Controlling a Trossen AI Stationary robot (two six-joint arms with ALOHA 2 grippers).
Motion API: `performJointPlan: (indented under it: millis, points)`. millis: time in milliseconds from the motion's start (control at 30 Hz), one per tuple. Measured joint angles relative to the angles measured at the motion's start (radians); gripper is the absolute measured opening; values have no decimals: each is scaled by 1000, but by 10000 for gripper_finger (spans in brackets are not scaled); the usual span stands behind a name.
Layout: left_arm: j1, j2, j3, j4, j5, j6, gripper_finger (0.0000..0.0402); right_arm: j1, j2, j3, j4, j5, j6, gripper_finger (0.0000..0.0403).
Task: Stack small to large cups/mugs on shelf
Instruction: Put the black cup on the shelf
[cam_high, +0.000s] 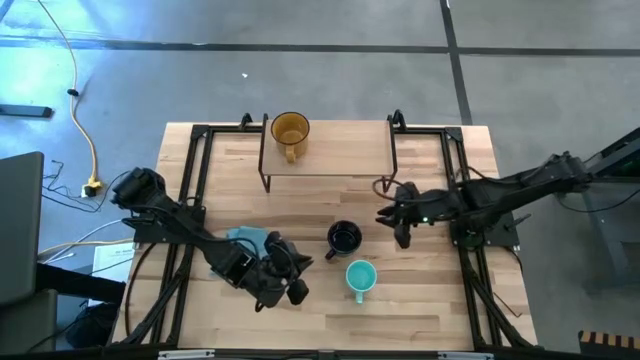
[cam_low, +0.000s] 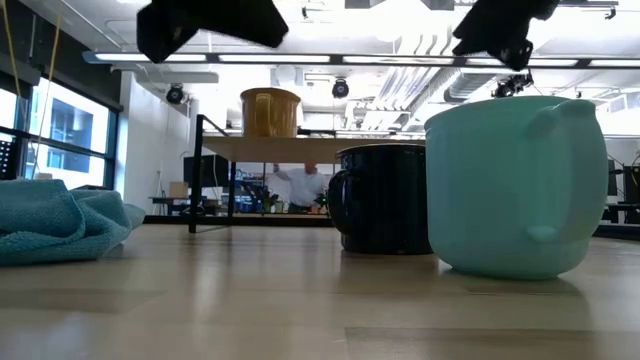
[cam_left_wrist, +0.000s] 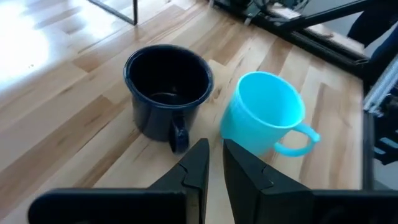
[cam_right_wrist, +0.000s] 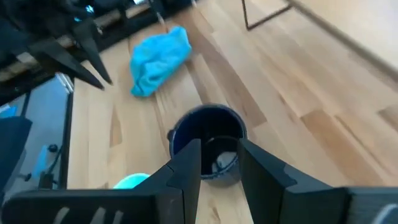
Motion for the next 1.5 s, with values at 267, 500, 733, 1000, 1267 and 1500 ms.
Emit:
performJointPlan:
  millis: [267, 500, 733, 1000, 1267, 1500]
  points:
    - [-21, -83, 0, -97, -67, 52, 37, -64, 128, 0, 105, -125, -34, 96]
    - [-22, -150, 0, -258, -97, 53, 37, -121, 160, 0, 124, -222, -85, 96]
    - [-22, -160, 0, -319, -119, 53, 37, -176, 160, 0, 121, -272, -78, 96]
    - [-23, -165, 0, -396, -155, 23, 37, -190, 209, 0, 119, -327, -45, 96]
    - [-22, -176, 0, -430, -184, -8, 37, -190, 320, 0, 132, -325, -24, 96]
    - [-22, -176, 0, -433, -179, -28, 37, -190, 392, 0, 192, -294, -83, 96]
